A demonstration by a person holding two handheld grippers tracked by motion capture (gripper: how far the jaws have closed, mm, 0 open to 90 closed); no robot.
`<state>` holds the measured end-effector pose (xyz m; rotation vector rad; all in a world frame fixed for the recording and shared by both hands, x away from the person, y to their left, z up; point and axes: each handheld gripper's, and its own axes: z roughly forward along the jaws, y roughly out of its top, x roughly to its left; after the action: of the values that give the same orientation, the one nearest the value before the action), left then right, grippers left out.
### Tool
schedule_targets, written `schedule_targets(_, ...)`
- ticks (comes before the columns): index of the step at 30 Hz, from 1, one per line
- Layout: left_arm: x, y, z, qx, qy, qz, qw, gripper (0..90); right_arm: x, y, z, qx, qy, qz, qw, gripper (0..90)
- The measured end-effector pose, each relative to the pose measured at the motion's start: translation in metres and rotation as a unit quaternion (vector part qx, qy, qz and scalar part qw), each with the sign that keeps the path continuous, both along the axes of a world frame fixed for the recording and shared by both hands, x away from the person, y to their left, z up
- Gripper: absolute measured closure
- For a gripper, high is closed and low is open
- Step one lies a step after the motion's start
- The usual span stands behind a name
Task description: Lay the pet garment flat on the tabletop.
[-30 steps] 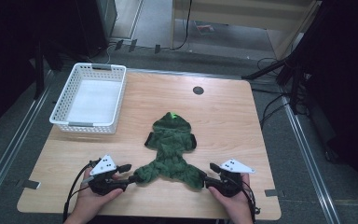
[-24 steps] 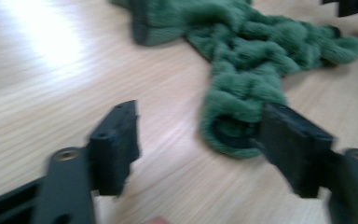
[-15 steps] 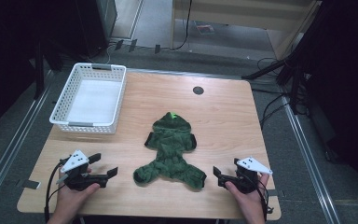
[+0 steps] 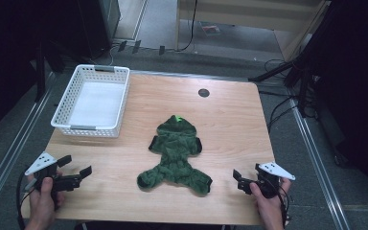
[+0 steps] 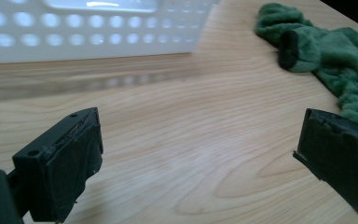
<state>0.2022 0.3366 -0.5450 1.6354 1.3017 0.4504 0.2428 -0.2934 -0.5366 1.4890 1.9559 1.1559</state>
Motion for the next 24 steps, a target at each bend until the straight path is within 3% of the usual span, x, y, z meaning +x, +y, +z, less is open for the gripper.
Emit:
schedule_targets(13, -0.011, 0.05, -0.002, -0.001, -0.003, 0.066, 0.9978, 0.3, -0.006, -0.038, -0.007, 0.007, 0.007, -0.039, 0.9992, 5.1)
schedule_targets(18, -0.013, 0.056, -0.001, 0.016, -0.009, 0.079, 0.9967, 0.3, -0.011, -0.045, -0.008, 0.004, 0.008, -0.04, 0.9991, 5.1)
schedule_targets(24, -0.011, 0.057, -0.003, 0.015, -0.004, 0.076, 0.997, 0.3, -0.012, -0.048, -0.009, 0.01, 0.007, -0.045, 0.9989, 5.3)
